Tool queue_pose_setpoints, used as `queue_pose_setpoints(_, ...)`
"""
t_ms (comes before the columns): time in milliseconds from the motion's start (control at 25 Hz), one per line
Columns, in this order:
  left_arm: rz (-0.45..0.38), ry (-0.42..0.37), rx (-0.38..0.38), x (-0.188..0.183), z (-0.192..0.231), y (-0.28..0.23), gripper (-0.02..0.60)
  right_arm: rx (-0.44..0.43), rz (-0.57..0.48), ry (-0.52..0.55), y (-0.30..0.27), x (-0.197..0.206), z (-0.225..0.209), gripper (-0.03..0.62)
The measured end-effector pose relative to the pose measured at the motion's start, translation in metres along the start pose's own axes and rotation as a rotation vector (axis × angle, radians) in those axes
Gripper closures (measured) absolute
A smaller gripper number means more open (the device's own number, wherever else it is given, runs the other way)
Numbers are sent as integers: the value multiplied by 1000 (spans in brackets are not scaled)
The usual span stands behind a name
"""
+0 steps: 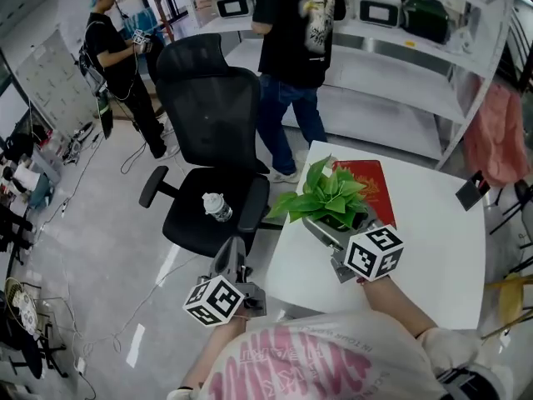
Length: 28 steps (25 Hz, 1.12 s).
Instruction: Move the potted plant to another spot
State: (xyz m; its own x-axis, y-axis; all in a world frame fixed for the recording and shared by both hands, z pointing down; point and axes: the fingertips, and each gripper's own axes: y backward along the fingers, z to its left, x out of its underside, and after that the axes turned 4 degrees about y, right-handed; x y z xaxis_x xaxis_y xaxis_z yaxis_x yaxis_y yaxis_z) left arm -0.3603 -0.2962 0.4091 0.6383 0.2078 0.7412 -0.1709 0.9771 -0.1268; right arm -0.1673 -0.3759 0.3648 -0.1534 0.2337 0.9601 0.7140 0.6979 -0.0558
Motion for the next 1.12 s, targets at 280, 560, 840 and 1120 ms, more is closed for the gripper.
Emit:
queue_pose_setpoints(280, 20, -22, 38, -32, 26, -26, 557, 73, -35, 2, -36, -9, -8, 39)
queue_pose_setpoints(560, 21, -34, 66, -53, 51, -39, 557, 106, -67, 8, -62, -8, -4, 40)
queue_pose_setpoints(840, 53, -40, 89, -47, 64, -44, 557, 126, -51, 0, -64, 17, 3, 40)
queue_pose_setpoints(1120, 57, -34, 94, -41, 77, -33, 557, 146, -10, 7, -60, 46, 13, 42)
